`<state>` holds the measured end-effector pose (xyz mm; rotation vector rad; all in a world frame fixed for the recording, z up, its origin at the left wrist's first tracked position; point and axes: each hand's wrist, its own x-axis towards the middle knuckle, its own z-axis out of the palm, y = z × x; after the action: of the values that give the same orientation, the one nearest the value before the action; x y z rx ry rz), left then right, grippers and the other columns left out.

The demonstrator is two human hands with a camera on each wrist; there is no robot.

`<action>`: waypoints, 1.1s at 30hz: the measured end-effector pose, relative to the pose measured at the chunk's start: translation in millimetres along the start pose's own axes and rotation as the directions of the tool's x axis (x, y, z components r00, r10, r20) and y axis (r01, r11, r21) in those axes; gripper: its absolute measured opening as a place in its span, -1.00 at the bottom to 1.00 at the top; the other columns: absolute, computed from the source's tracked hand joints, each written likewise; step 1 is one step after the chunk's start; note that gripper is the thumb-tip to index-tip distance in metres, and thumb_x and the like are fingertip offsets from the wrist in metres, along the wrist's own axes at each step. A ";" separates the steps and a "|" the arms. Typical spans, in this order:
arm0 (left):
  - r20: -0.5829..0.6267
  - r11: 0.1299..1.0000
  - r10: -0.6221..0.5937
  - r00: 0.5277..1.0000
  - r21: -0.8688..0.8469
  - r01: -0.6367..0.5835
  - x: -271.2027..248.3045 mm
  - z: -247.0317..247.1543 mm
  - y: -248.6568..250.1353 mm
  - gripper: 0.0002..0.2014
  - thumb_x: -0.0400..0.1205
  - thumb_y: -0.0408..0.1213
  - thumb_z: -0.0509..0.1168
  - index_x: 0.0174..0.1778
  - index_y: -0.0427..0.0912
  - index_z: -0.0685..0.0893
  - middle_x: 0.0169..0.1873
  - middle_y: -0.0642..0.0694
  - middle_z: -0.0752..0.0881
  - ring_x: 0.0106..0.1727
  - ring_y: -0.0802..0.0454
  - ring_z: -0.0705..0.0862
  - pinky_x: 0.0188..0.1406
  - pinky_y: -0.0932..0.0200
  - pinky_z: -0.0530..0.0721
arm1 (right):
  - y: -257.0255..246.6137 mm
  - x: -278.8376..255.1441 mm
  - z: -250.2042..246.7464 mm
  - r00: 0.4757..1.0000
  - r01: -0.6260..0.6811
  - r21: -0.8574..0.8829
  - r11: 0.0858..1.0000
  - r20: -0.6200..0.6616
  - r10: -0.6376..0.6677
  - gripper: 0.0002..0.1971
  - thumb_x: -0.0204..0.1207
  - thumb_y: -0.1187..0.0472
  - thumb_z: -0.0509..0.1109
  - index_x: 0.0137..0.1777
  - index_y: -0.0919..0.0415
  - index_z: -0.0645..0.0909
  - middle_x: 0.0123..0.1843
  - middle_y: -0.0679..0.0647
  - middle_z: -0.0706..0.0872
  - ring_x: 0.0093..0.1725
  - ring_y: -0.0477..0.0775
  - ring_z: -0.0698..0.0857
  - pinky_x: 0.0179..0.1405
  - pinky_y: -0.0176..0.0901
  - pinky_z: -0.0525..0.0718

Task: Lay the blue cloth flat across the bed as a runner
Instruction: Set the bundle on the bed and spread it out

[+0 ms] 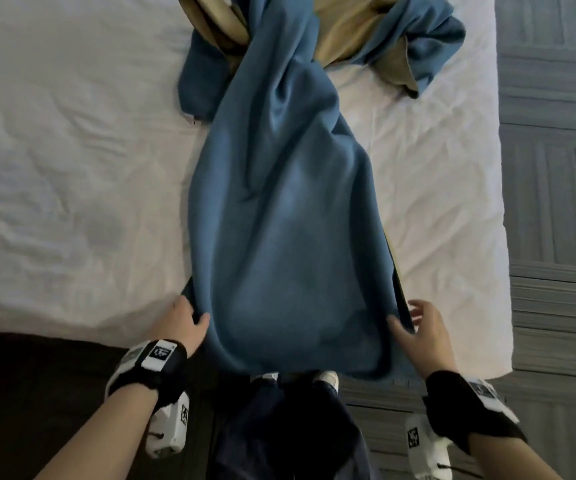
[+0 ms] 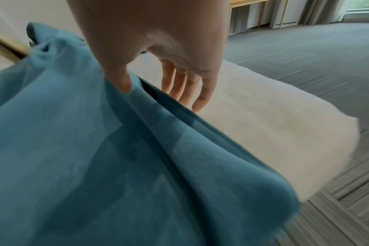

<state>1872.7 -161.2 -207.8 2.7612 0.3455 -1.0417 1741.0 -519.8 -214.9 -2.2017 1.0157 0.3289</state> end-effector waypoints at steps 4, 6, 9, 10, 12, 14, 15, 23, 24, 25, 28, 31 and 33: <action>-0.207 0.989 0.120 0.971 -0.064 -0.135 37.3 -21.8 14.7 -0.66 0.57 -0.44 0.19 0.28 -0.35 0.50 0.29 -0.41 0.49 0.30 -0.40 0.52 0.27 -0.22 0.50 | -35.0 38.5 9.1 0.999 -0.035 0.106 0.994 -0.026 0.038 -0.61 0.53 0.22 0.31 0.35 0.28 0.49 0.23 0.27 0.66 0.15 0.25 0.65 0.15 -0.01 0.56; -0.237 0.978 0.132 0.962 -0.127 -0.166 55.1 -25.7 19.0 -0.55 0.54 -0.56 0.16 0.39 -0.40 0.44 0.36 -0.46 0.43 0.37 -0.43 0.46 0.41 -0.21 0.42 | -42.1 53.1 15.2 0.995 -0.089 0.091 0.992 -0.027 0.092 -0.67 0.54 0.29 0.24 0.30 0.28 0.54 0.24 0.31 0.68 0.20 0.31 0.65 0.20 0.04 0.57; -0.268 0.967 0.121 0.956 -0.186 -0.174 67.4 -25.2 26.5 -0.48 0.51 -0.48 0.30 0.42 -0.39 0.43 0.35 -0.48 0.43 0.38 -0.43 0.44 0.44 -0.18 0.40 | -42.4 61.1 22.1 0.985 -0.166 0.093 0.982 -0.023 0.169 -0.67 0.54 0.26 0.28 0.29 0.25 0.53 0.20 0.32 0.71 0.20 0.32 0.66 0.12 -0.02 0.54; -0.267 0.966 0.122 0.956 -0.190 -0.177 67.6 -24.0 28.7 -0.48 0.50 -0.43 0.35 0.40 -0.39 0.45 0.34 -0.47 0.44 0.35 -0.43 0.46 0.42 -0.17 0.39 | -41.9 60.1 24.3 0.984 -0.174 0.109 0.979 -0.017 0.176 -0.67 0.53 0.24 0.32 0.29 0.26 0.53 0.19 0.31 0.72 0.18 0.31 0.66 0.06 -0.07 0.52; -0.219 0.962 0.126 0.968 -0.209 -0.173 65.3 -20.1 31.5 -0.51 0.50 -0.35 0.40 0.34 -0.38 0.48 0.32 -0.43 0.45 0.30 -0.40 0.52 0.36 -0.14 0.42 | -41.8 54.2 28.8 0.986 -0.161 0.123 0.979 -0.014 0.164 -0.64 0.50 0.18 0.40 0.25 0.28 0.53 0.15 0.28 0.72 0.16 0.28 0.66 -0.03 -0.13 0.48; -0.119 0.958 0.146 0.982 -0.232 -0.171 62.8 -16.5 30.6 -0.57 0.54 -0.27 0.38 0.28 -0.33 0.48 0.28 -0.36 0.53 0.23 -0.35 0.60 0.24 -0.12 0.52 | -44.3 46.5 31.8 0.990 -0.126 0.130 0.983 -0.041 0.133 -0.65 0.48 0.12 0.44 0.18 0.29 0.55 0.05 0.24 0.71 0.10 0.25 0.66 -0.08 -0.14 0.44; -0.059 0.961 0.169 0.984 -0.210 -0.178 61.6 -15.3 28.2 -0.62 0.56 -0.23 0.35 0.24 -0.31 0.50 0.21 -0.35 0.61 0.20 -0.34 0.63 0.18 -0.10 0.55 | -46.2 42.8 31.5 0.991 -0.105 0.137 0.985 -0.066 0.115 -0.69 0.50 0.09 0.43 0.12 0.27 0.56 -0.02 0.21 0.69 0.05 0.24 0.66 -0.11 -0.14 0.43; 0.108 0.997 -0.046 0.993 0.070 0.039 57.1 -31.4 -72.0 -0.68 0.62 -0.28 0.25 0.26 -0.33 0.59 0.21 -0.43 0.68 0.22 -0.36 0.65 0.15 -0.03 0.57 | 10.4 23.3 -20.0 0.962 -0.268 -0.079 0.960 -0.077 0.263 -0.74 0.63 0.22 0.21 0.06 0.43 0.62 0.09 0.52 0.70 0.12 0.50 0.65 0.04 0.09 0.54; 0.181 0.994 -0.059 0.982 0.101 0.041 54.9 -32.7 -83.7 -0.70 0.62 -0.24 0.26 0.23 -0.29 0.63 0.21 -0.39 0.69 0.21 -0.31 0.66 0.13 0.02 0.57 | 19.9 18.8 -24.8 0.952 -0.306 -0.135 0.942 -0.025 0.306 -0.74 0.62 0.24 0.22 0.09 0.44 0.62 0.12 0.51 0.70 0.15 0.50 0.64 0.08 0.10 0.55; 0.230 0.993 -0.064 0.971 0.113 0.039 52.7 -33.6 -90.4 -0.72 0.62 -0.22 0.27 0.18 -0.26 0.67 0.18 -0.36 0.72 0.18 -0.26 0.68 0.09 0.06 0.57 | 25.1 14.6 -27.6 0.944 -0.323 -0.178 0.930 0.008 0.329 -0.75 0.59 0.27 0.25 0.13 0.45 0.61 0.14 0.51 0.70 0.16 0.49 0.64 0.11 0.09 0.55; 0.152 0.999 -0.045 0.987 -0.009 0.047 53.4 -35.3 -80.8 -0.85 0.50 -0.34 0.37 -0.10 -0.34 0.74 -0.07 -0.41 0.79 -0.06 -0.26 0.75 -0.19 0.08 0.58 | 15.7 12.3 -25.4 0.963 -0.267 -0.160 0.951 0.003 0.271 -0.66 0.46 0.34 0.37 0.22 0.45 0.55 0.15 0.48 0.70 0.14 0.44 0.67 0.12 0.14 0.60; -0.046 0.986 -0.033 0.998 -0.167 0.025 64.0 -40.4 -48.3 -0.77 0.48 -0.32 0.37 -0.06 -0.43 0.69 -0.07 -0.48 0.74 0.01 -0.39 0.72 -0.04 -0.12 0.66 | -15.1 28.4 -15.8 0.993 -0.120 -0.094 0.988 -0.014 0.119 -0.59 0.43 0.31 0.42 0.28 0.38 0.55 0.17 0.41 0.70 0.15 0.38 0.67 0.12 0.08 0.60; -0.164 0.960 0.021 0.986 -0.273 -0.066 75.2 -46.5 -25.8 -0.78 0.49 -0.35 0.34 -0.06 -0.45 0.67 -0.08 -0.52 0.72 0.03 -0.41 0.72 0.01 -0.19 0.64 | -35.4 44.1 -7.5 0.997 -0.077 -0.022 0.997 -0.032 0.076 -0.57 0.47 0.26 0.42 0.33 0.33 0.53 0.22 0.35 0.69 0.20 0.33 0.66 0.16 0.00 0.56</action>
<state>1949.6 -113.8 -225.4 2.5882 0.4154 -0.7017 1796.3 -533.8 -213.6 -2.1990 1.1209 0.3438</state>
